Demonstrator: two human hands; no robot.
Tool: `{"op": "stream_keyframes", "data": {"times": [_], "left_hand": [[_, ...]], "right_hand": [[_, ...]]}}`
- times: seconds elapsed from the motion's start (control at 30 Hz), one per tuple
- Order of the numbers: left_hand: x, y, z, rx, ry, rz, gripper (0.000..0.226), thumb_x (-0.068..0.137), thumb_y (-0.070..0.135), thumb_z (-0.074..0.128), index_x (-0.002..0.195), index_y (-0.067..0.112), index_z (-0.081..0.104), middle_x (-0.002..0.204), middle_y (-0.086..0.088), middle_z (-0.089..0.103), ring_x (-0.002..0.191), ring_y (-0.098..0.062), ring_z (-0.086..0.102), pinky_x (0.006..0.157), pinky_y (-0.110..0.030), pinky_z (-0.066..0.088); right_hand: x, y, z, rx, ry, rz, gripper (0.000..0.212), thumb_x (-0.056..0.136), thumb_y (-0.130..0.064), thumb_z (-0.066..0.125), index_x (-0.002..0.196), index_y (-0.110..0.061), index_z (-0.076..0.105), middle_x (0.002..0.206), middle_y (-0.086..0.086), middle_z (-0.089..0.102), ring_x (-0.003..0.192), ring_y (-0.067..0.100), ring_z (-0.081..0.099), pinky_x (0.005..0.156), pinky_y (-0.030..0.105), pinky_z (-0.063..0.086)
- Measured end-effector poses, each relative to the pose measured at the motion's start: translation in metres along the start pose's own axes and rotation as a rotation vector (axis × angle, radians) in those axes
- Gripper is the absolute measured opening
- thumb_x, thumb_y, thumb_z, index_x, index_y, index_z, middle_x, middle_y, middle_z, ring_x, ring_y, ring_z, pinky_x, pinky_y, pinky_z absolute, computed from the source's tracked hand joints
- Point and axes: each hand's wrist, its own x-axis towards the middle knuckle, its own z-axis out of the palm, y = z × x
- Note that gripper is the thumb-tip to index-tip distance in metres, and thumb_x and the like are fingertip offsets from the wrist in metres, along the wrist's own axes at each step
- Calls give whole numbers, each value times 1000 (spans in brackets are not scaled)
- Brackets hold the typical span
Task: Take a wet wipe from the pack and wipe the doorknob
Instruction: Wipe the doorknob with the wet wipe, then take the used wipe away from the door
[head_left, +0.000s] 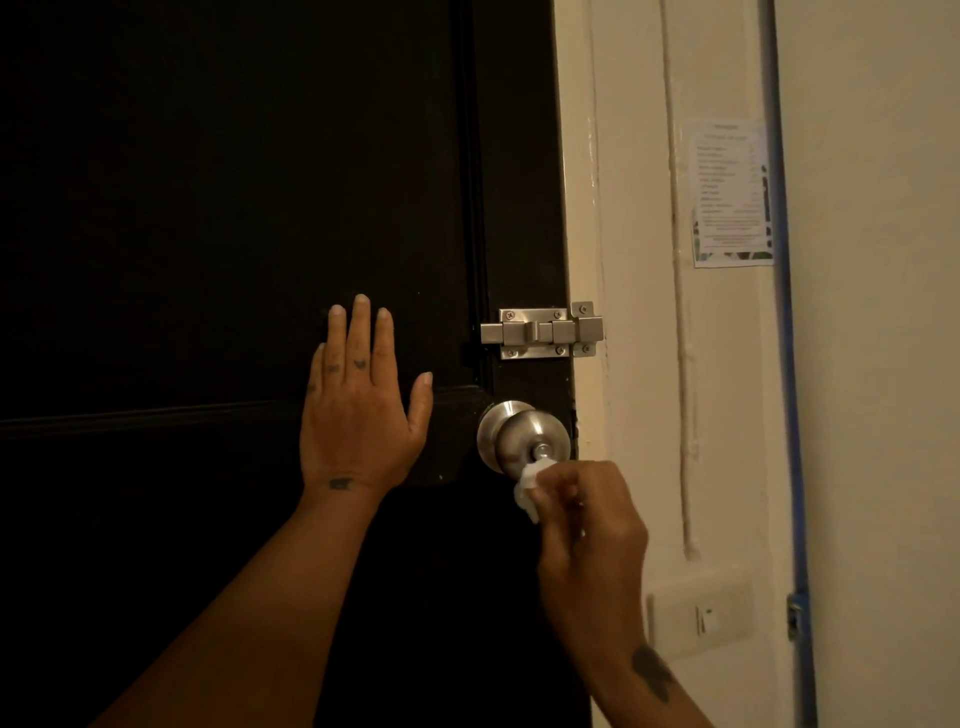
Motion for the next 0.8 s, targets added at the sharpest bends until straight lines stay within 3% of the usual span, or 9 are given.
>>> {"op": "stream_keyframes", "data": {"times": [0.13, 0.2, 0.33, 0.43, 0.53, 0.67, 0.73, 0.8], "left_hand": [[0, 2, -6, -11, -54, -9, 67, 91, 40, 35, 143, 6, 9, 156, -14, 5, 143, -26, -2, 115, -39, 7], [-1, 0, -10, -16, -109, 56, 66, 92, 39, 35, 143, 8, 7, 156, -11, 1, 141, -20, -10, 114, -36, 0], [-18, -11, -29, -133, -167, 134, 57, 93, 31, 41, 143, 16, 17, 156, -7, -2, 136, -14, -17, 112, -34, -5], [-59, -11, -46, -217, -169, 129, 43, 91, 23, 51, 132, 16, 42, 154, -9, 19, 140, -17, -1, 114, -38, 7], [-110, 4, -59, -418, -368, 7, 29, 87, 20, 56, 116, 22, 58, 144, 1, 41, 137, -12, 23, 113, -40, 27], [-153, 30, -61, -607, -716, -158, 48, 82, 25, 64, 126, 32, 46, 141, 13, 38, 131, -8, 34, 109, -34, 33], [-164, 41, -57, -677, -783, -241, 65, 77, 27, 69, 133, 36, 36, 138, 17, 34, 127, -4, 33, 104, -29, 36], [-174, 53, -54, -792, -795, -317, 72, 74, 27, 72, 134, 37, 33, 129, 20, 36, 117, -2, 40, 91, -20, 39]], "right_hand": [[-6, -18, 5, 127, -110, 20, 24, 78, 1, 58, 76, -22, 51, 79, -16, 53, 78, -6, 53, 69, 5, 42], [-4, -23, -2, 166, -149, 44, 21, 79, 2, 57, 75, -18, 54, 78, -11, 56, 77, 1, 55, 68, 9, 44], [-1, -14, -34, 150, -111, 149, 24, 79, 6, 62, 73, -16, 54, 78, -2, 58, 73, 10, 56, 64, 19, 49], [-8, -8, -58, 205, -165, 305, 19, 82, -1, 60, 75, -18, 55, 86, 0, 59, 78, 14, 60, 66, 31, 55], [-19, -8, -71, 294, -195, 457, 18, 85, -2, 57, 73, -14, 53, 89, -1, 61, 76, 18, 64, 57, 23, 55], [-33, -12, -78, 305, -221, 558, 10, 86, -4, 57, 77, -7, 54, 80, 8, 63, 64, 10, 63, 52, 19, 52], [-41, -13, -81, 347, -241, 617, 5, 86, -6, 58, 84, -3, 53, 80, 6, 63, 59, 5, 62, 52, 19, 52], [-49, -13, -86, 388, -261, 700, 14, 86, -9, 59, 95, -3, 50, 85, 10, 63, 59, 6, 63, 52, 20, 52]]}}
